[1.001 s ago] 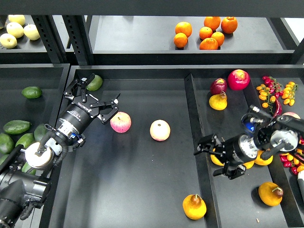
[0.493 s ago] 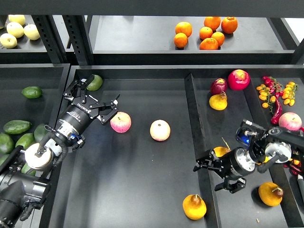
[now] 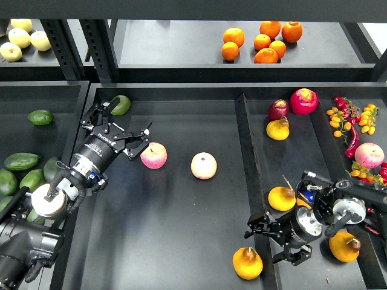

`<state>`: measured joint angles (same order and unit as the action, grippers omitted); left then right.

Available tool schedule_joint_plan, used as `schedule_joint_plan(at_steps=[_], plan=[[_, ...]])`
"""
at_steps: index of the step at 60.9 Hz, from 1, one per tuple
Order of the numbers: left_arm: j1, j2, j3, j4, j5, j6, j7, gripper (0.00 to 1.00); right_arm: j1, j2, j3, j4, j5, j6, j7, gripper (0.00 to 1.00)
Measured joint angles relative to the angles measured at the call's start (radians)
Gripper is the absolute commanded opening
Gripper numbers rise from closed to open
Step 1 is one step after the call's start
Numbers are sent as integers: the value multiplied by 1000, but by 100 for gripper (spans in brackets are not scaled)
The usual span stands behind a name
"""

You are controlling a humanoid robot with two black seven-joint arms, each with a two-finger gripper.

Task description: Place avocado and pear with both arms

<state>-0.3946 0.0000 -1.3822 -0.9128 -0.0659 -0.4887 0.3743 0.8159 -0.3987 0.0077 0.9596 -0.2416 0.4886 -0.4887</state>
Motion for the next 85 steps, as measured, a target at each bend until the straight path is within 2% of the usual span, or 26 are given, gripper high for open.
schedule_joint_plan(at_steps=[28,66,72,85], plan=[[0,0,0,-1,0,0,0,99,-13,11,-12,0,1,0,0,96],[17,0,1,-17,0,0,0,99,-44,46,-6,-46,-8,0,0,84],[17,0,1,-18,0,0,0,99,-44,54,0,-62,-8,0,0,76],[17,0,2,-20,0,0,0,99,-53,65,10,-89,-2,0,0,52]])
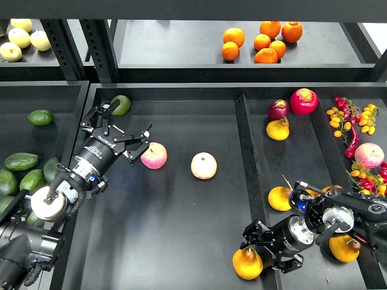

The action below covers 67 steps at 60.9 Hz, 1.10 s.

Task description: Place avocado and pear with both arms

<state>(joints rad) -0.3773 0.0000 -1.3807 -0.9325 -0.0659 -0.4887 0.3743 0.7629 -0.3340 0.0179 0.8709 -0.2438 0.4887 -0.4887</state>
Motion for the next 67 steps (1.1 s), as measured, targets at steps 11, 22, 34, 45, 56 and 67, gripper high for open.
schedule_joint_plan(at_steps=[11,22,34,45,56,67], plan=[[1,0,0,0,0,0,0,99,-19,5,14,-2,8,0,0,37],[3,0,0,1,0,0,0,99,-25,4,21,-1,17,0,0,22],[7,0,0,1,0,0,0,99,-25,1,24,3,76,0,0,3],[8,0,0,0,0,0,0,99,-23,-3,54,4,112,0,0,2],[8,0,2,0,0,0,0,99,-12,-11,82,9,124,0,0,2],[8,0,3,0,1,0,0,99,29,-26,93,27,184,0,0,2]])
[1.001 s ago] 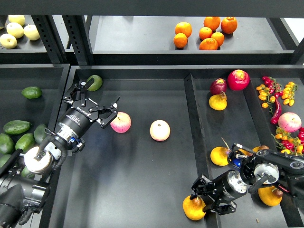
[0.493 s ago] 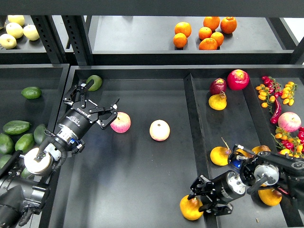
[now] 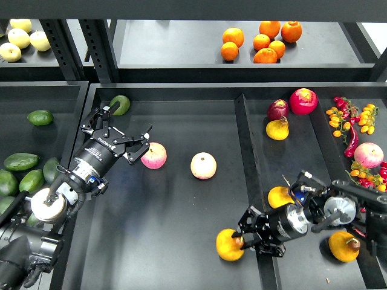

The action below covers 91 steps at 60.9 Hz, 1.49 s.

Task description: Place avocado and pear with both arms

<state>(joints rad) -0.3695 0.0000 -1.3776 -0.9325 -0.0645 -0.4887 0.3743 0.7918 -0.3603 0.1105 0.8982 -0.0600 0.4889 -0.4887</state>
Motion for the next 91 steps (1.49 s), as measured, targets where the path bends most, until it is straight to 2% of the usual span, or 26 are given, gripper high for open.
schedule_joint_plan(at_steps=[25,37,51,67,91], plan=[[0,0,0,1,0,0,1,99,143,-178,-41,70,150,0,0,3],[0,0,0,0,-1,0,2,99,163,-314,-93,114,189,0,0,4],[0,0,0,0,-1,0,2,99,142,-392,-114,109,194,0,0,5],[0,0,0,0,0,0,2,99,69,-404,-115,69,182,0,0,5],[0,0,0,0,0,0,2,99,-16,-333,-109,-57,135,0,0,9]])
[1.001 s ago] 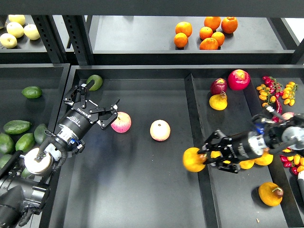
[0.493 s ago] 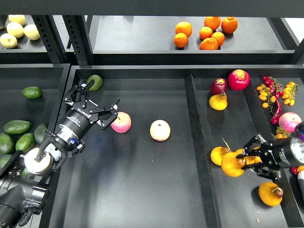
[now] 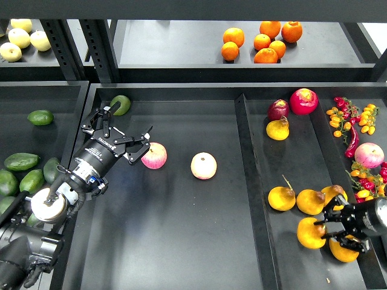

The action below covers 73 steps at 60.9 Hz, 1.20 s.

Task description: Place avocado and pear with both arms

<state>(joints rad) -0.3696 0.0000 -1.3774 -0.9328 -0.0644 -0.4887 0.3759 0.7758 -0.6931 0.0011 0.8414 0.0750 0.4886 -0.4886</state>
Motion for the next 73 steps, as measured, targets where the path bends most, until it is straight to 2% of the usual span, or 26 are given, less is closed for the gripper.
schedule_joint_plan(at_steps=[15,22,24,31,34,40,45,73], plan=[[0,0,0,0,0,0,0,99,-34,55,8,-57,-6,0,0,11],[0,0,0,0,0,0,0,99,-50,74,11,-70,-9,0,0,17],[0,0,0,0,0,0,0,99,-52,77,13,-72,-10,0,0,22],[0,0,0,0,0,0,0,99,-56,90,17,-75,-18,0,0,59],[0,0,0,0,0,0,0,99,-55,97,18,-76,-19,0,0,65],[0,0,0,0,0,0,0,99,-52,111,29,-85,-22,0,0,89],[0,0,0,0,0,0,0,99,-48,113,49,-91,-37,0,0,99],[0,0,2,-1,0,0,0,99,13,52,106,-38,27,0,0,99]])
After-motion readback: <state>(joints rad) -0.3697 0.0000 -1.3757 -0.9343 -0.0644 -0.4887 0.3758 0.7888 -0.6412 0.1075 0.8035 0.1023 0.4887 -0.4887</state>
